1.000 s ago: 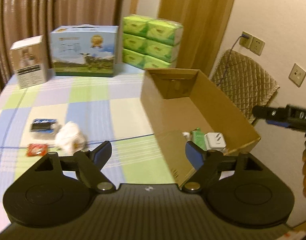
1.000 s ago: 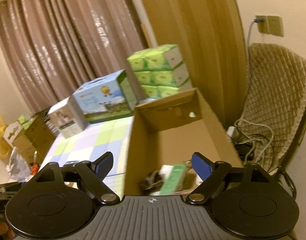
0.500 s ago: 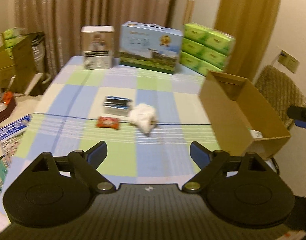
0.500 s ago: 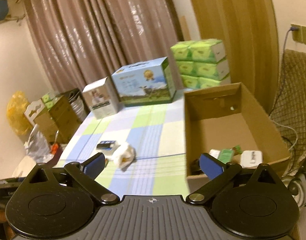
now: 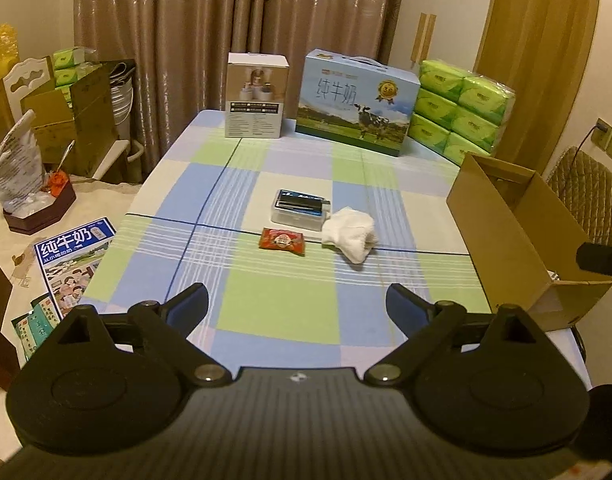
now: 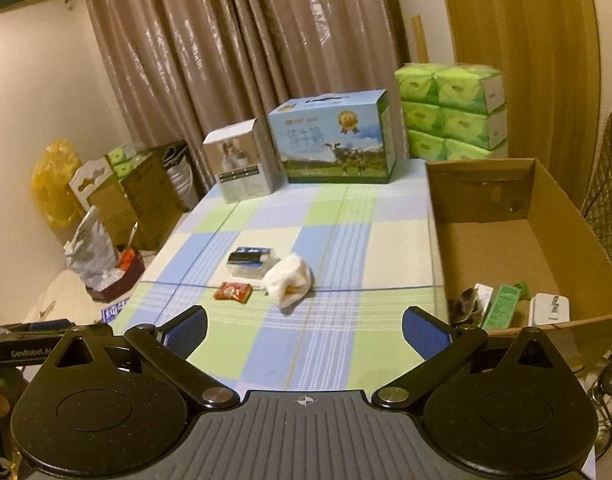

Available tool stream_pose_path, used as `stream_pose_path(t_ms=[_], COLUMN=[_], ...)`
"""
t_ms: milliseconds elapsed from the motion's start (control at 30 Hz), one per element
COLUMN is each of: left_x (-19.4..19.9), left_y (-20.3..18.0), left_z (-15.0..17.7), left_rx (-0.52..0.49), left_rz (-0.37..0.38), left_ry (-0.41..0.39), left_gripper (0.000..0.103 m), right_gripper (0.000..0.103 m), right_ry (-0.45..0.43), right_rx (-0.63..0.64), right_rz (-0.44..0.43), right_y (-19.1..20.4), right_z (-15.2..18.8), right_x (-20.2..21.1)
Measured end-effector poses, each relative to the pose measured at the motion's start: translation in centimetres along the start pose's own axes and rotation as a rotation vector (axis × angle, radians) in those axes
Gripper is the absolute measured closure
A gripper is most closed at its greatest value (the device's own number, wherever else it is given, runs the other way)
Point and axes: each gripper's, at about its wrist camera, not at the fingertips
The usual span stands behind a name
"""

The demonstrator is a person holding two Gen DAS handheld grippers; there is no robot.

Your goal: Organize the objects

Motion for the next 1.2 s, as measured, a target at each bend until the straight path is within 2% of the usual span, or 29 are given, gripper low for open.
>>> stream_pose_path(t_ms=[300, 1200], left_x=[-0.4, -2.3], left_y=[0.1, 0.6], left_z=[0.1, 0.4], left_rx=[-0.011, -0.018], left_rz=[-0.012, -0.041], left_ry=[0.018, 0.071], left_gripper=[0.004, 0.001], right_gripper=[0.002, 0.002], right_ry=[0.034, 0.074], right_rx=[0.013, 0.031], right_rz=[-0.006, -0.004], right_y=[0.7, 1.3], right_z=[0.7, 0.7], right_x=[-1.0, -3.1])
Point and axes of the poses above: each gripper's, at about its wrist camera, not at the fingertips, and x roughly against the way its jaws point, y to its left, z to its underside, and after that the axes turned 9 degrees about y, right-handed
